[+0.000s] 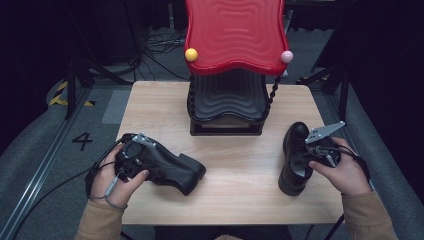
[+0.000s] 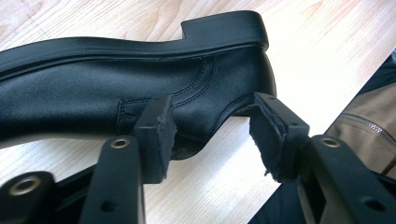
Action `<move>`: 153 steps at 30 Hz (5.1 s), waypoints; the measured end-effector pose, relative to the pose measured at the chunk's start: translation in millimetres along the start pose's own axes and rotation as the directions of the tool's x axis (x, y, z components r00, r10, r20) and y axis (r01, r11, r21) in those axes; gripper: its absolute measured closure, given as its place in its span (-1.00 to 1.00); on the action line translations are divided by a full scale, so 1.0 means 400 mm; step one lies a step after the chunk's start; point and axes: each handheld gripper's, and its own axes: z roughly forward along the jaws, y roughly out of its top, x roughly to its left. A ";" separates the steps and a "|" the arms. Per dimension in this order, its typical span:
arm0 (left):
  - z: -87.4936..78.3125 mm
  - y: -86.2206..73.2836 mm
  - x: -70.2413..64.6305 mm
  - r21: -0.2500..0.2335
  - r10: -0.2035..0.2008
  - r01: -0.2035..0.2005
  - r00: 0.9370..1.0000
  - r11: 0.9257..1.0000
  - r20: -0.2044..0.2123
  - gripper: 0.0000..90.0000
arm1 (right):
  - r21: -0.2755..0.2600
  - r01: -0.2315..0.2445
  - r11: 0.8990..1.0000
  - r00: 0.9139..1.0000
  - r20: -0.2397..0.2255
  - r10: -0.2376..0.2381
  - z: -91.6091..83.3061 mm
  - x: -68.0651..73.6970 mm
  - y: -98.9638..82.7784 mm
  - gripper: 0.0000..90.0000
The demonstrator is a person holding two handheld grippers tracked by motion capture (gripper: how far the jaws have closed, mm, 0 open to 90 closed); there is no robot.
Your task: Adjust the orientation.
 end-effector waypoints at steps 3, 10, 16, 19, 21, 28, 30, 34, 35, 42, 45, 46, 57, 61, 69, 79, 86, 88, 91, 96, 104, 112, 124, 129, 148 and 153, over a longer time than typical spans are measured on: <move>0.001 0.000 -0.001 -0.004 -0.003 0.003 1.000 1.000 0.002 0.20 | 0.006 0.013 1.000 1.000 -0.021 -0.013 0.012 0.014 0.010 0.95; -0.006 -0.010 -0.009 -0.016 -0.008 0.008 1.000 1.000 0.002 0.24 | 0.014 0.032 0.999 0.998 -0.049 -0.031 0.041 0.047 0.040 0.95; -0.014 -0.030 -0.007 -0.021 -0.026 0.026 1.000 0.999 -0.007 0.23 | 0.000 0.092 0.996 0.992 -0.090 -0.091 0.071 0.084 0.087 1.00; -0.022 -0.040 -0.008 -0.029 -0.042 0.041 0.999 0.999 -0.014 0.15 | 0.002 0.138 0.990 0.983 -0.119 -0.136 0.103 0.119 0.129 1.00; -0.026 -0.049 -0.008 -0.028 -0.052 0.052 0.998 0.998 -0.016 0.12 | 0.003 0.148 0.989 0.981 -0.125 -0.147 0.111 0.125 0.136 1.00; -0.020 -0.056 -0.005 -0.042 -0.049 0.049 0.999 0.998 0.005 0.11 | 0.006 0.196 0.981 0.963 -0.188 -0.191 0.180 0.170 0.194 1.00; -0.013 -0.054 -0.006 -0.035 -0.043 0.043 0.999 0.998 0.012 0.10 | -0.001 0.201 0.980 0.959 -0.205 -0.197 0.205 0.183 0.217 1.00; -0.009 -0.050 -0.007 -0.031 -0.034 0.034 0.999 0.999 0.011 0.07 | -0.002 0.219 0.976 0.949 -0.234 -0.214 0.247 0.204 0.257 1.00; -0.008 -0.049 -0.007 -0.030 -0.034 0.035 0.999 0.999 0.014 0.07 | -0.002 0.219 0.976 0.949 -0.234 -0.214 0.247 0.204 0.257 1.00; 0.001 -0.045 0.002 -0.020 -0.035 0.035 0.999 0.999 0.010 0.03 | 0.015 0.242 0.970 0.938 -0.260 -0.230 0.317 0.237 0.309 1.00; -0.001 -0.041 0.002 -0.022 -0.024 0.024 1.000 0.999 0.013 0.01 | 0.031 0.264 0.964 0.936 -0.251 -0.248 0.346 0.252 0.324 1.00; -0.001 -0.040 0.003 -0.023 -0.024 0.024 1.000 0.999 0.013 0.01 | 0.032 0.266 0.963 0.935 -0.253 -0.250 0.353 0.256 0.328 1.00; -0.007 -0.049 0.011 -0.026 -0.044 0.044 0.999 0.999 0.014 -0.06 | -0.028 0.257 0.966 0.926 -0.278 -0.254 0.391 0.291 0.366 1.00; -0.004 -0.054 0.013 -0.001 -0.054 0.054 0.998 0.999 0.014 -0.11 | -0.019 0.258 0.966 0.925 -0.284 -0.253 0.403 0.294 0.374 1.00; -0.008 -0.062 0.016 -0.007 -0.067 0.067 0.998 0.998 0.007 -0.11 | -0.014 0.255 0.967 0.925 -0.286 -0.248 0.422 0.298 0.385 1.00; -0.011 -0.062 0.013 -0.014 -0.063 0.063 0.998 0.998 0.002 -0.11 | -0.022 0.228 0.973 0.936 -0.269 -0.226 0.419 0.271 0.388 1.00; -0.010 -0.061 0.013 -0.013 -0.061 0.061 0.998 0.998 0.003 -0.11 | -0.017 0.210 0.978 0.968 -0.135 -0.211 0.413 0.249 0.391 1.00; -0.009 -0.061 0.014 -0.013 -0.061 0.061 0.998 0.998 0.005 -0.11 | -0.013 0.201 0.980 0.972 -0.121 -0.201 0.417 0.237 0.393 1.00; -0.009 -0.062 0.015 -0.012 -0.060 0.060 0.998 0.998 0.004 -0.11 | 0.000 0.184 0.983 0.978 -0.100 -0.183 0.421 0.219 0.390 1.00; -0.010 -0.061 0.019 -0.010 -0.060 0.060 0.998 0.998 0.011 -0.11 | 0.021 0.152 0.988 0.987 0.041 -0.153 0.385 0.190 0.367 0.96; -0.001 -0.047 0.012 -0.005 -0.047 0.047 0.999 0.999 0.014 -0.11 | -0.001 0.114 0.994 0.994 -0.005 -0.114 0.342 0.162 0.350 0.85; 0.007 -0.043 0.010 0.007 -0.038 0.038 0.999 0.999 0.024 -0.11 | -0.025 0.251 0.968 0.963 -0.094 -0.252 0.303 0.222 0.383 0.50; 0.005 -0.053 0.013 0.010 -0.046 0.046 0.999 0.999 0.026 -0.11 | 0.033 0.419 0.907 0.906 -0.075 -0.416 0.367 0.261 0.469 0.22; 0.005 -0.058 0.013 0.013 -0.052 0.052 0.998 0.999 0.025 -0.11 | 0.057 0.416 0.907 0.906 -0.112 -0.409 0.390 0.258 0.493 0.21; 0.000 -0.059 0.017 0.001 -0.051 0.051 0.998 0.999 0.024 -0.11 | 0.233 0.425 0.875 0.890 -0.285 -0.356 0.513 0.262 0.517 0.84; -0.005 -0.059 0.015 -0.006 -0.046 0.046 0.999 0.999 0.019 -0.11 | 0.208 0.431 0.878 0.879 -0.319 -0.355 0.513 0.268 0.519 0.87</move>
